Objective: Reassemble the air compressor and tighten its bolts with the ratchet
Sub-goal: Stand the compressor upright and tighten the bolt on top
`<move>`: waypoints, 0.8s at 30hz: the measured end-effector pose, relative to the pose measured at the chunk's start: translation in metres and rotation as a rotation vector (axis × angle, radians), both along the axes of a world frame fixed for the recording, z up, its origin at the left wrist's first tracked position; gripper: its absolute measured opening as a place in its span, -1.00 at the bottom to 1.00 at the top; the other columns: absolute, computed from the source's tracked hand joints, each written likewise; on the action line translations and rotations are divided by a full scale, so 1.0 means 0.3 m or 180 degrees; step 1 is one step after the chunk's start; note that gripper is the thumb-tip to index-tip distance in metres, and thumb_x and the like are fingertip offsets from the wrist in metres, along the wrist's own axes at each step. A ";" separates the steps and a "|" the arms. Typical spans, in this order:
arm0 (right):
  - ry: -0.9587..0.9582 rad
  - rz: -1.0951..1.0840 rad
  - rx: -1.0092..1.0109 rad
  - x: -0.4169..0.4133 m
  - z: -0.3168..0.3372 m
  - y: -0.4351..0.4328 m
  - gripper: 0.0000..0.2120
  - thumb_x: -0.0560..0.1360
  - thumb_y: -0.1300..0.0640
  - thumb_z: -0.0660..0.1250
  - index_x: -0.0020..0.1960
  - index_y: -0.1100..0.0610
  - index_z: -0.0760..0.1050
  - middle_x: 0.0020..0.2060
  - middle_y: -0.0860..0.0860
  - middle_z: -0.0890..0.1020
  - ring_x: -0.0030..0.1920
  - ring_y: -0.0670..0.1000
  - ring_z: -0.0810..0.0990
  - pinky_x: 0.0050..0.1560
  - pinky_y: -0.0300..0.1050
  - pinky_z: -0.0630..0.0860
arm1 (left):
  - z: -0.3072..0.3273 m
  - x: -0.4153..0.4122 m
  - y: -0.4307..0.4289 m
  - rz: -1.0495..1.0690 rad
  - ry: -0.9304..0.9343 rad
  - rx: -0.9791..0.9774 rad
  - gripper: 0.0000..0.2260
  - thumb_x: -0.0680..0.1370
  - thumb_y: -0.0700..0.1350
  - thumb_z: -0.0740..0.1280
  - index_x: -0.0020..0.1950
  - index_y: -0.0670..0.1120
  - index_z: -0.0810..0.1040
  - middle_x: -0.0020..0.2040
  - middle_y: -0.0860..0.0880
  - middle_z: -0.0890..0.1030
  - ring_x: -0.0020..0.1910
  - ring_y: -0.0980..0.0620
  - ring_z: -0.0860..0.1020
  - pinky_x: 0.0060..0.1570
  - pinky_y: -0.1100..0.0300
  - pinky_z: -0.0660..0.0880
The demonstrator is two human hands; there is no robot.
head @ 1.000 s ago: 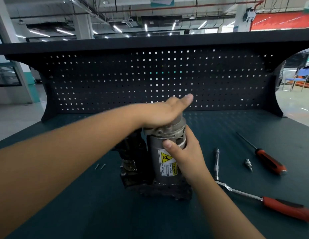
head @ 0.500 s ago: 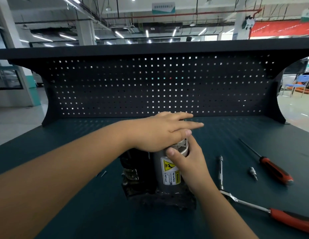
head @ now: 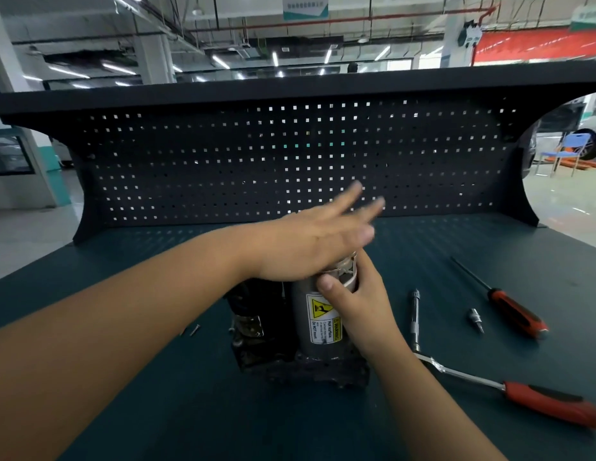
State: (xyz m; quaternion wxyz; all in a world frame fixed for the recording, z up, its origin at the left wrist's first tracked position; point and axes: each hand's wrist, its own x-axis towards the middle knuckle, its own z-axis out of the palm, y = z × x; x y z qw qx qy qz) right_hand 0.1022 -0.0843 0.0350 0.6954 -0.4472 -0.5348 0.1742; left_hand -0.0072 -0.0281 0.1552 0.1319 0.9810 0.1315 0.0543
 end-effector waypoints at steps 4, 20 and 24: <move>0.0029 -0.0002 -0.0027 0.002 -0.004 -0.005 -0.27 0.16 -0.41 0.44 0.20 -0.04 0.45 0.03 -0.20 0.65 0.05 -0.20 0.62 -0.05 -0.40 0.47 | 0.044 -0.106 0.053 0.0207 -0.0296 0.0225 -0.28 0.30 0.49 0.23 0.39 0.49 0.01 0.50 0.35 -0.13 0.41 0.33 0.01 0.24 0.38 0.08; 0.0308 -0.1841 0.1243 -0.105 -0.077 -0.054 -0.79 0.45 0.21 0.41 0.02 -0.05 0.59 0.05 -0.11 0.63 0.13 -0.01 0.60 0.13 0.05 0.55 | -0.050 -0.129 0.082 0.0575 -0.0564 0.0202 -0.32 0.36 0.08 0.49 0.38 0.39 0.25 0.31 0.29 0.35 0.22 0.29 0.31 0.12 0.32 0.22; 0.0635 -0.1697 0.1213 -0.099 -0.057 -0.062 -0.77 0.44 0.32 0.41 -0.10 -0.02 0.60 -0.05 -0.05 0.61 0.03 -0.11 0.61 0.06 -0.08 0.58 | -0.055 -0.127 0.082 0.0582 -0.0616 0.0143 -0.33 0.37 0.08 0.49 0.38 0.38 0.26 0.29 0.29 0.35 0.17 0.30 0.30 0.06 0.37 0.22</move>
